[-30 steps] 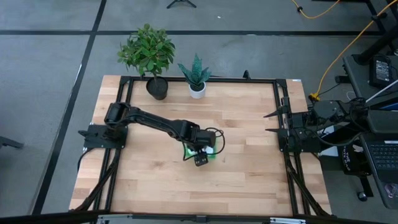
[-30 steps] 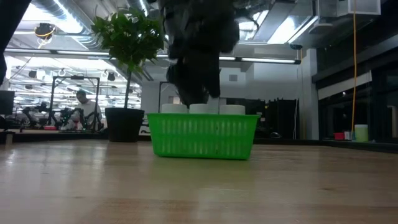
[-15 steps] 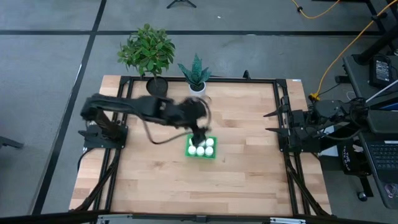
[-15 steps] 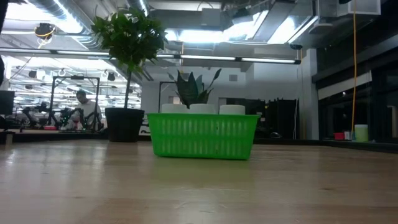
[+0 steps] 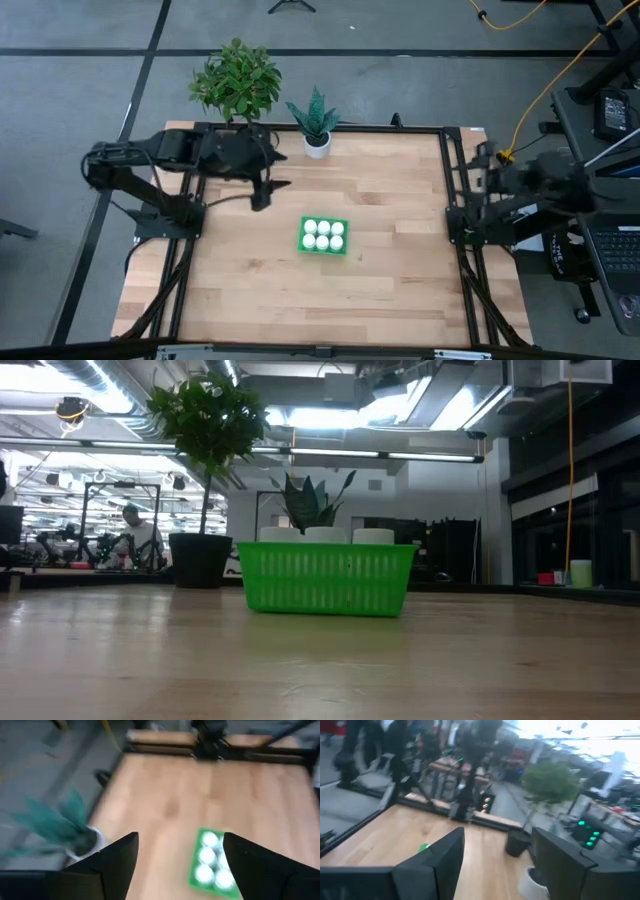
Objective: Pick and place pill bottles into a basket
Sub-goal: Return to Home Position
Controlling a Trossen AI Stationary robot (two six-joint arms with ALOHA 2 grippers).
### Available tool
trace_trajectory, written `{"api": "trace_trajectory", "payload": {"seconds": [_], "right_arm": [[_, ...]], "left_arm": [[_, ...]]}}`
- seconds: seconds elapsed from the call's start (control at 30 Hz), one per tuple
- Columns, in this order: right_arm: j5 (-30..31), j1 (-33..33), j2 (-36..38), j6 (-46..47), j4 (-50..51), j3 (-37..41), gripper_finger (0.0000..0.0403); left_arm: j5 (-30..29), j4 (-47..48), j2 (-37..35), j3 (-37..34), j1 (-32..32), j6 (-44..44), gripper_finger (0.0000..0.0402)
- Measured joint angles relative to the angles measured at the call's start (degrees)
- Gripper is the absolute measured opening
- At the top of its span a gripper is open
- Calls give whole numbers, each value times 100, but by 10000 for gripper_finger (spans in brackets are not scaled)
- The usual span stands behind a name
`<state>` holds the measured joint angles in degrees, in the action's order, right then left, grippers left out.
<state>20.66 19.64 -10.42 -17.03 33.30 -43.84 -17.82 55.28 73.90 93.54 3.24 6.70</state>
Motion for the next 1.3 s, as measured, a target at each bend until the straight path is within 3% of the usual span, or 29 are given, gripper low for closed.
{"api": "trace_trajectory", "payload": {"seconds": [0.13, 0.27, 0.43, 0.5, 0.6, 0.73, 0.93, 1.1, 1.3], "right_arm": [[77, -2, 1049, 238, 709, 0, 233], [434, -2, 938, 929, 1652, -139, 233], [433, 17, 992, 1092, 1283, 159, 233], [275, 28, 1024, 1100, 1160, 217, 233], [145, 35, 1003, 1097, 1143, 324, 233], [22, 35, 1008, 1105, 956, 326, 233], [24, 31, 1008, 1096, 928, 340, 233], [16, 31, 1006, 1080, 924, 340, 233], [16, 31, 1006, 1074, 924, 340, 233]], "left_arm": [[1816, -1268, -920, -1784, -830, -170, 285], [3641, -3470, -1838, -4108, -1772, -149, 284], [5594, -6790, -2514, -6782, -2761, 834, 283], [5941, -8064, -2585, -7569, -2964, 1255, 283], [5687, -9444, -2577, -8413, -3030, 1665, 284], [5065, -9931, -2514, -8964, -2748, 1739, 285], [4773, -9681, -2478, -9309, -2280, 1512, 284], [3954, -9049, -2448, -9309, -2026, 1975, 285], [3846, -8835, -2447, -9309, -2011, 2196, 284]]}}
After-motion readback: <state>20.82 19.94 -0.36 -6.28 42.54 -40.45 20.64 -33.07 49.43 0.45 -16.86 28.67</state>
